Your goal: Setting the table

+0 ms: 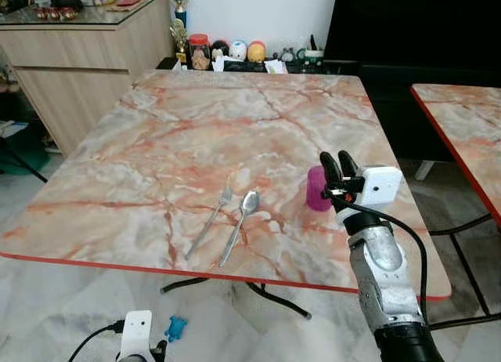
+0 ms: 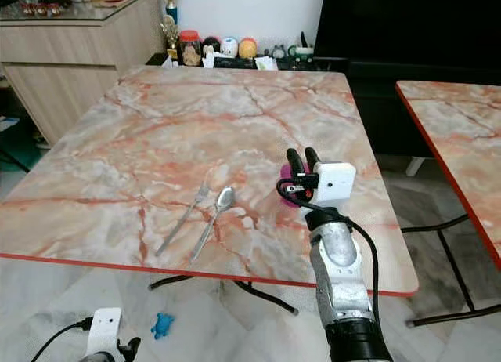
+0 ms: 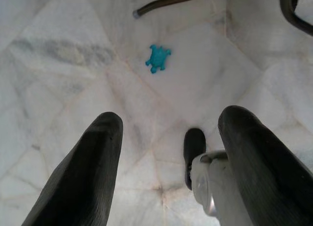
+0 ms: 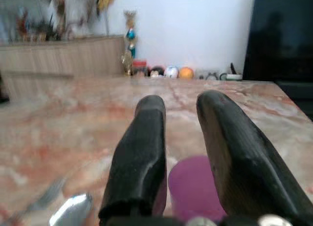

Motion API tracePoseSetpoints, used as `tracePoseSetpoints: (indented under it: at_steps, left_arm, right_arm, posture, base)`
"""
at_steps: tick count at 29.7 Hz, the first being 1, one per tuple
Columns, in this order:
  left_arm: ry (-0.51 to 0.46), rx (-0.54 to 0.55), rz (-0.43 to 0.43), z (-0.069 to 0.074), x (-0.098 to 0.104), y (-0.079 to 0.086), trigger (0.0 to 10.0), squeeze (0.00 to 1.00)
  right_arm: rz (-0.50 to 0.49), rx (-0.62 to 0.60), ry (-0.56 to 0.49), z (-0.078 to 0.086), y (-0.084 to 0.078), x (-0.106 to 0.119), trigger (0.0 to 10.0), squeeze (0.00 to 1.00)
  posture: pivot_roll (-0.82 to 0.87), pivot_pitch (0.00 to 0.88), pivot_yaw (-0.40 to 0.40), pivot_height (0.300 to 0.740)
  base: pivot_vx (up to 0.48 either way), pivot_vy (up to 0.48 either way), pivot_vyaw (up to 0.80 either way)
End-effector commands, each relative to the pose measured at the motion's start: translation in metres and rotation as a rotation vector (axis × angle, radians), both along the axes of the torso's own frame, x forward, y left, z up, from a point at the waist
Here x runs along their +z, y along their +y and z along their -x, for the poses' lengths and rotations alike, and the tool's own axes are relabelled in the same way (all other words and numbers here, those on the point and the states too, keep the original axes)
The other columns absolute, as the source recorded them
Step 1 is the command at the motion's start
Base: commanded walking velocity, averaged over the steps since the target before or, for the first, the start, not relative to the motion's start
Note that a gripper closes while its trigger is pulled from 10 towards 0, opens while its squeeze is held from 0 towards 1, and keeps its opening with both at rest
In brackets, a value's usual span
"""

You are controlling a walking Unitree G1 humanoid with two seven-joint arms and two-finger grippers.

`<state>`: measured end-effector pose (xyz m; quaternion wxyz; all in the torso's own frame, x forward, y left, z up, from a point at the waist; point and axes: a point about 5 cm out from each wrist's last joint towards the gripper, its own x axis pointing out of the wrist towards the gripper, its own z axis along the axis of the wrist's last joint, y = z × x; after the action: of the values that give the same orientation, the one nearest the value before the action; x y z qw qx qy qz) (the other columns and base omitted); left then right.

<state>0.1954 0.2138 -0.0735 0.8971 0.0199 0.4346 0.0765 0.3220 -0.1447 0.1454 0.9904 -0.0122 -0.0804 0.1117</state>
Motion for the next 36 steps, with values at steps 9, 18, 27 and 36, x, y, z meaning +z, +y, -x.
tracePoseSetpoints:
  at_steps: [9, 18, 27, 36]
  left_arm:
    - [0.015, -0.002, -0.005, 0.002, -0.001, 0.001, 10.0, 0.0]
    - [0.013, -0.001, -0.003, 0.002, -0.001, 0.001, 10.0, 0.0]
    - [0.013, 0.0, -0.003, 0.002, -0.001, 0.002, 10.0, 0.0]
    - [0.013, 0.003, 0.002, 0.003, -0.001, 0.002, 10.0, 0.0]
  right_arm:
    - [0.113, 0.074, 0.171, -0.013, 0.018, 0.016, 10.0, 1.0]
    - [0.124, 0.024, 0.334, -0.023, 0.016, 0.001, 10.0, 0.0]
    - [0.171, 0.022, 0.35, -0.032, 0.022, 0.006, 10.0, 0.0]
    - [0.316, 0.055, 0.382, -0.041, 0.024, 0.008, 10.0, 0.0]
  posture:
    - [-0.01, 0.0, -0.002, 0.74]
    - [-0.01, 0.0, 0.004, 0.74]
    - [-0.01, 0.0, 0.005, 0.74]
    - [-0.01, 0.013, 0.007, 0.74]
  base:
    - [0.0, 0.0, 0.0]
    - [0.0, 0.0, 0.0]
    - [0.0, 0.0, 0.0]
    - [0.0, 0.0, 0.0]
